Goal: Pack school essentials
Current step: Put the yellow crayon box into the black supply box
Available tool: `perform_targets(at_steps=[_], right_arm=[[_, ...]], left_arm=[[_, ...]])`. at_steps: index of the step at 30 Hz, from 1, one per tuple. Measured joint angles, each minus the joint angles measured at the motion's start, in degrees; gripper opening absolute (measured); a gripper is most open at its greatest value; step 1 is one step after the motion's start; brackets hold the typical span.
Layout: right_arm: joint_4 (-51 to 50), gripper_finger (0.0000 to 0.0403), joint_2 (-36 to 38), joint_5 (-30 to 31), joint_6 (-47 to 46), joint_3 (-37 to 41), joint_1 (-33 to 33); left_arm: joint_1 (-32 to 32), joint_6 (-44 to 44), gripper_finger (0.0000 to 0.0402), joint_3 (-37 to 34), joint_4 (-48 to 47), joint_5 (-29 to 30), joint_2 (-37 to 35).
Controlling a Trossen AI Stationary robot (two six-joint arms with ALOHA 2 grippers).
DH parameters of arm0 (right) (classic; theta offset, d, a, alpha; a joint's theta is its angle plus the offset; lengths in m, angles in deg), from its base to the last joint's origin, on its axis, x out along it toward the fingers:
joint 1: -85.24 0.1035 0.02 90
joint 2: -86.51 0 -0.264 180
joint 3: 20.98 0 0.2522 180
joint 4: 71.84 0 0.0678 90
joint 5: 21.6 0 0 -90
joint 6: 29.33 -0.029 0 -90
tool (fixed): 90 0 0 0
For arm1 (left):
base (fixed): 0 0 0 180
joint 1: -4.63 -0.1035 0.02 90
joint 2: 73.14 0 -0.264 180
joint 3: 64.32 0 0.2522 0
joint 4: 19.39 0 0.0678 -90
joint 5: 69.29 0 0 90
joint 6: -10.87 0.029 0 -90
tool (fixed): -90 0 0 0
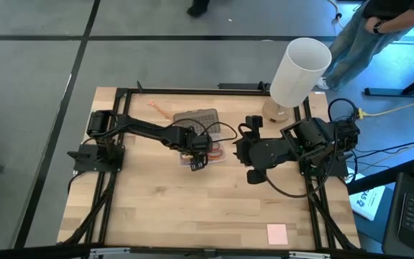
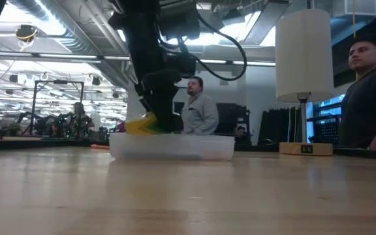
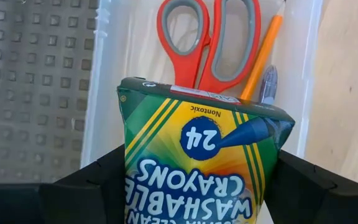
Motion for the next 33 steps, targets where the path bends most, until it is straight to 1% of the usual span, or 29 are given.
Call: perform_targets(at_steps=[14,19,23,33], right_arm=[[2.69,0.0136,0.00,-0.10,0.03,0.00,0.00],[2.71,0.0136,0.00,-0.09,0.03,0.00,0.00],[2.77,0.0136,0.00,-0.09,0.03,0.00,0.00],[4.20,0.0136,0.00,-0.09,0.05,0.00,0.00]], left_arm=[[-0.29,0.04,0.0273,-0.06,0.50,-1.39,0.79],[-0.54,0.17,0.0281,-0.07,0.48,-1.98,0.79],[-0.70,0.15,0.0303,-0.07,0.29,-2.41,0.80],[-0.92,-0.19,0.0382,-0.01,0.29,-1.94,1.82]])
